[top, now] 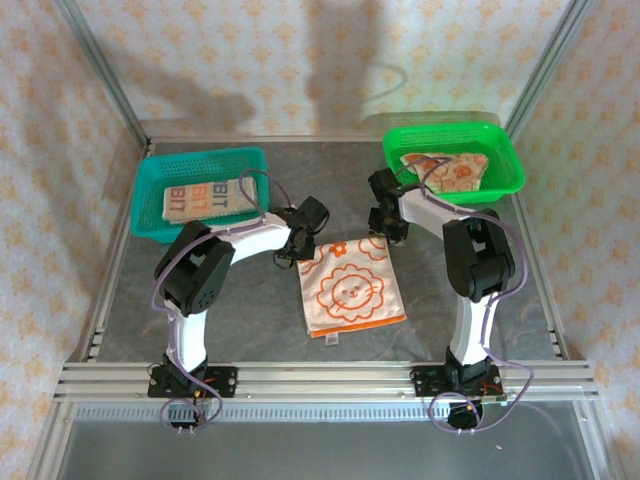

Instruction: Fold and stack the towels

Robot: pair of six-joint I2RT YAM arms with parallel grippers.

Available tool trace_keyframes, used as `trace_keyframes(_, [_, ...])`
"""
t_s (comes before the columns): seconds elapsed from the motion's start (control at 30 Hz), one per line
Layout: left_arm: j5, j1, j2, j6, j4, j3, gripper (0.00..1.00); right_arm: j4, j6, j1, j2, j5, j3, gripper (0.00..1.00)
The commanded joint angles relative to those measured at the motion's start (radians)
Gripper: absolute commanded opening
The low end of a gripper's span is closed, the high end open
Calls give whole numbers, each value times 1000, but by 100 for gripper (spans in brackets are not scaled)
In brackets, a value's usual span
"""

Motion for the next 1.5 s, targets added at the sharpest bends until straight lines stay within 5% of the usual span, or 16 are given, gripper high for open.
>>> trace_keyframes(0.0, [-23, 1, 25, 17, -19, 6, 24, -22, 16, -2, 5, 1, 6, 34])
trace_keyframes(0.53, [-33, 1, 40, 31, -28, 7, 24, -2, 37, -3, 20, -14, -45, 29])
trace_keyframes(0.97, [2, -4, 36, 33, -8, 1, 6, -5, 33, -3, 6, -13, -38, 1])
trace_keyframes(1.03, [3, -4, 22, 34, -7, 3, 0, -12, 29, -2, -4, -12, -31, 0])
trace_keyframes(1.47, [-50, 17, -86, 150, -59, 144, 0, -31, -48, -7, -72, -16, 89, 0])
